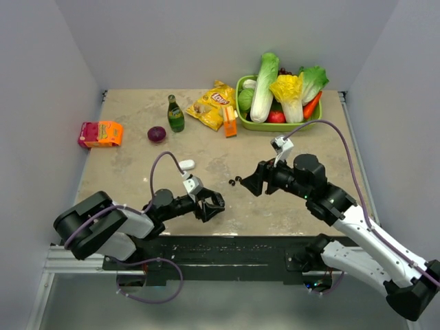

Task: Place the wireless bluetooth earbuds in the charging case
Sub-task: Pick up the charging case at the center of the board.

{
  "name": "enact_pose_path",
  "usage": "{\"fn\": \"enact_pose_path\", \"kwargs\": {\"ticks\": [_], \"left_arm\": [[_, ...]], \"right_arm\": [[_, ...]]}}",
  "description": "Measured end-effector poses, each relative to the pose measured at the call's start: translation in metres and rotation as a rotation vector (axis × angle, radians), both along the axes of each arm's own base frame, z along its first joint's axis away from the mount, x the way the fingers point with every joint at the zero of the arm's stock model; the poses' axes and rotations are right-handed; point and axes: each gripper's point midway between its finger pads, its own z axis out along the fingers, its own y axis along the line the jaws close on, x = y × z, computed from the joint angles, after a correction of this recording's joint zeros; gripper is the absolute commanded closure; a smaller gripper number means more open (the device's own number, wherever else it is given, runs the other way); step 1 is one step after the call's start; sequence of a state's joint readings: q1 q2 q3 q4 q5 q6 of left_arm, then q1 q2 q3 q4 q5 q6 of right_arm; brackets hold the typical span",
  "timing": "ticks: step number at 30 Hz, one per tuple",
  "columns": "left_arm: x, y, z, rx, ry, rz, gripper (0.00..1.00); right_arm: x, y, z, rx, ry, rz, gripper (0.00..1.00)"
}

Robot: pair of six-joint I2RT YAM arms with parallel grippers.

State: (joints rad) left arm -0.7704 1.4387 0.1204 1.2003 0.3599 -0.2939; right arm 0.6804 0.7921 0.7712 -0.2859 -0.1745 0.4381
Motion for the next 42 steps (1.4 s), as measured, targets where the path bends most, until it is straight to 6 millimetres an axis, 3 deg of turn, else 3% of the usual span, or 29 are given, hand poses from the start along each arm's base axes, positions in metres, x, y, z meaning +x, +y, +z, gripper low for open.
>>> {"fn": "enact_pose_path", "kwargs": {"ticks": [8, 15, 25, 42], "left_arm": [[-0.023, -0.014, 0.049, -0.106, -0.161, -0.122, 1.0], [-0.057, -0.026, 0.108, -0.188, -0.465, -0.205, 1.0], [-0.048, -0.024, 0.132, -0.175, -0.635, -0.118, 1.0], [-0.033, -0.019, 0.136, -0.147, -0.657, -0.024, 1.0]], "right_arm": [[-0.018, 0.02, -0.025, -0.055, 0.077, 0.137, 0.26], [-0.032, 0.044, -0.039, -0.102, 0.13, 0.234, 0.26], [-0.032, 0.054, -0.013, -0.033, 0.078, 0.244, 0.25], [-0.033, 0.058, -0.02, -0.047, 0.102, 0.223, 0.28]]}}
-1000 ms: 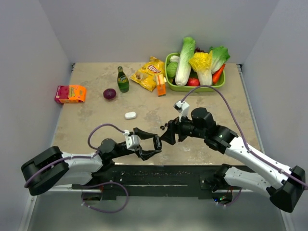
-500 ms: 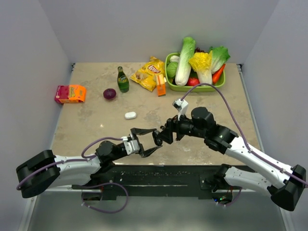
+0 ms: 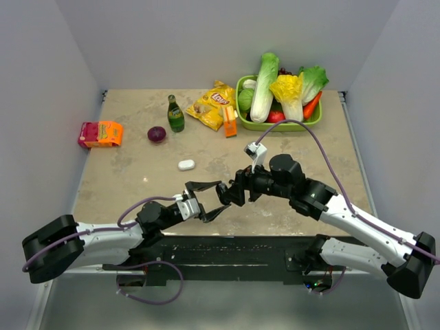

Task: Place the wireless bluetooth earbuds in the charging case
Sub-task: Pick up the charging case at the center of the board, then open the charging case.

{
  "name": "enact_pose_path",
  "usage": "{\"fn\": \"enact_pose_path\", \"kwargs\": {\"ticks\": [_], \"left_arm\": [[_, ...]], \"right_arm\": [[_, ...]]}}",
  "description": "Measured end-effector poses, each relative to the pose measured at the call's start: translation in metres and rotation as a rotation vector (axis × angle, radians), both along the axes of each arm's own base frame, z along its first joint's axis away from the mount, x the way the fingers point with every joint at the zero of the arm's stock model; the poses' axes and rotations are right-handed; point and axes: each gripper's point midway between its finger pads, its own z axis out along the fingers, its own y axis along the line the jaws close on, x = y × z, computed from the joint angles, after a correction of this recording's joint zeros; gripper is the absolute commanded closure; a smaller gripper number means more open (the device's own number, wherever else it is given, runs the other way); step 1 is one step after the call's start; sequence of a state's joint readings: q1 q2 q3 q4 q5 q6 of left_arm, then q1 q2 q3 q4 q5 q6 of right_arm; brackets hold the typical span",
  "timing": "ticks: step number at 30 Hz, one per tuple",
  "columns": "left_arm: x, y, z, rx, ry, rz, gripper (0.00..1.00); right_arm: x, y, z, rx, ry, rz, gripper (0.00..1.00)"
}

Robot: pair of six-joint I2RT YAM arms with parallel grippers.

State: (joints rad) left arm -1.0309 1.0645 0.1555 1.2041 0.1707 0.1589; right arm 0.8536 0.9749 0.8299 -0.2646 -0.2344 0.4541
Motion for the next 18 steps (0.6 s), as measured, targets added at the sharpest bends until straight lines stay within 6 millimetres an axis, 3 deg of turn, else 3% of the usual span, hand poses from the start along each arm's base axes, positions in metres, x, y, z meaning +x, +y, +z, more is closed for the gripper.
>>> {"fn": "enact_pose_path", "kwargs": {"ticks": [18], "left_arm": [[0.0036, 0.0061, 0.0026, -0.002, -0.004, 0.045, 1.0]], "right_arm": [[0.0065, -0.0057, 0.007, 0.013, -0.017, -0.065, 0.29]]}}
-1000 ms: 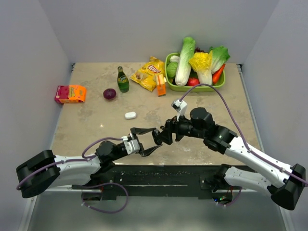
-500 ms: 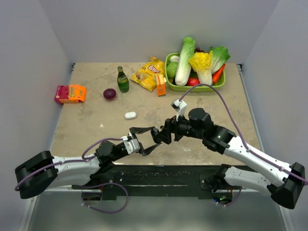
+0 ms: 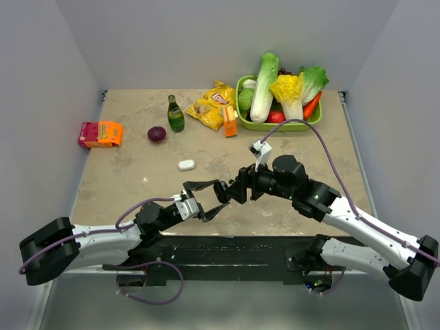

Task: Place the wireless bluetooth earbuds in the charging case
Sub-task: Open the charging case.

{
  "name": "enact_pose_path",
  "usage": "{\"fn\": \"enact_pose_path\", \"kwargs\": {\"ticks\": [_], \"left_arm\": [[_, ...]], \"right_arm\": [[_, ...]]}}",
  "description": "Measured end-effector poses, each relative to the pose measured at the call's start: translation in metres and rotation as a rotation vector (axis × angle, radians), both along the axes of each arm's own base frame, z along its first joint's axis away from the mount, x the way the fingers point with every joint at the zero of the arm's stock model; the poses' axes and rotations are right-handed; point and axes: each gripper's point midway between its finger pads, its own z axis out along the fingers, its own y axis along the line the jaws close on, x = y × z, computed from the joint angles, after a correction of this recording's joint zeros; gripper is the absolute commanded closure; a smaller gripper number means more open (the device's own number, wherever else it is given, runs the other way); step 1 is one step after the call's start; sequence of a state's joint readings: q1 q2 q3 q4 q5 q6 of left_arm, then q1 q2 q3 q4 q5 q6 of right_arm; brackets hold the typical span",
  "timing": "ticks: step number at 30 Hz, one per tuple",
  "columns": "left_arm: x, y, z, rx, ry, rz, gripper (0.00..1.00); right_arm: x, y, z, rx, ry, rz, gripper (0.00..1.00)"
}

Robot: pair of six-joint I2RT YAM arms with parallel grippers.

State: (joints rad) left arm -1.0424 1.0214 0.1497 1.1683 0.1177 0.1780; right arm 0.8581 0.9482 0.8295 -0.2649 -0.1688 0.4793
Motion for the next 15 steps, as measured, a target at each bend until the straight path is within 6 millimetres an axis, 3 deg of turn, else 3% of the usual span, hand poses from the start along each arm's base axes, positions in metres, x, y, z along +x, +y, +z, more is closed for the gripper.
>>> {"fn": "enact_pose_path", "kwargs": {"ticks": [15], "left_arm": [[-0.005, 0.003, 0.013, -0.041, -0.019, -0.002, 1.0]], "right_arm": [[0.006, -0.016, 0.01, 0.016, -0.037, -0.093, 0.29]]}}
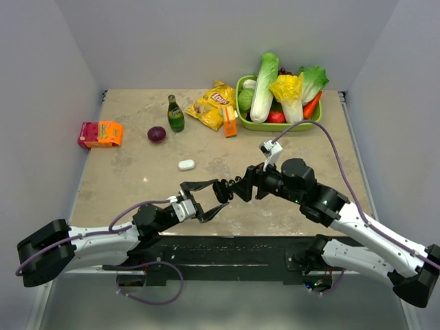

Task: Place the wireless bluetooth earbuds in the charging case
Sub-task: Open the charging case, then adjust the charging case.

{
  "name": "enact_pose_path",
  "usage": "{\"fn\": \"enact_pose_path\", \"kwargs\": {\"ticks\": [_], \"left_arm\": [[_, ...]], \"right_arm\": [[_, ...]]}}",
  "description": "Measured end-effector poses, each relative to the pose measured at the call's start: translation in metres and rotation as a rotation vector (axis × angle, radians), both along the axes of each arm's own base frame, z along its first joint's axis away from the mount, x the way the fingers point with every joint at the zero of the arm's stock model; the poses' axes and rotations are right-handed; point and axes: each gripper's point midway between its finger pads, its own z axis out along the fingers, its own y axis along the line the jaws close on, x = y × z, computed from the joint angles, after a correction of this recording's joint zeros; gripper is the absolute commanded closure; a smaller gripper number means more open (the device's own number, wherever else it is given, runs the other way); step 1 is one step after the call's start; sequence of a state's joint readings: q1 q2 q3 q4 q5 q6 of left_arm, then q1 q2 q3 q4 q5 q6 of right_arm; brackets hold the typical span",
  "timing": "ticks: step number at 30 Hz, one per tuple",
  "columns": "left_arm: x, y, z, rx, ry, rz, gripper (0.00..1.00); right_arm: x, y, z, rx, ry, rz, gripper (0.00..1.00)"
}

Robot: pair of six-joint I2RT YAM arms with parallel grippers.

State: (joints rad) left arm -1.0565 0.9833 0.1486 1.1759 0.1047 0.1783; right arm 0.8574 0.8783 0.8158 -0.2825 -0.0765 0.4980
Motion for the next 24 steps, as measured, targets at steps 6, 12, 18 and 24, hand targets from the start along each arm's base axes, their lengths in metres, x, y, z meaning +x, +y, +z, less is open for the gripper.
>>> {"fn": "enact_pose_path", "kwargs": {"ticks": [6, 12, 18, 24], "left_arm": [[-0.002, 0.0, 0.004, -0.013, -0.007, -0.005, 1.0], [-0.003, 0.0, 0.007, -0.025, -0.014, -0.006, 1.0], [-0.005, 0.0, 0.008, -0.03, -0.016, -0.013, 1.0], [-0.005, 0.0, 0.007, -0.029, -0.015, -0.012, 1.0]], "right_arm": [[-0.005, -0.001, 0.028, 0.108, -0.049, -0.001, 0.29], [-0.003, 0.013, 0.029, 0.154, -0.018, 0.024, 0.35], [0.0, 0.021, 0.018, 0.15, 0.027, 0.026, 0.42], [-0.001, 0.027, 0.019, 0.163, 0.033, 0.045, 0.48]]}}
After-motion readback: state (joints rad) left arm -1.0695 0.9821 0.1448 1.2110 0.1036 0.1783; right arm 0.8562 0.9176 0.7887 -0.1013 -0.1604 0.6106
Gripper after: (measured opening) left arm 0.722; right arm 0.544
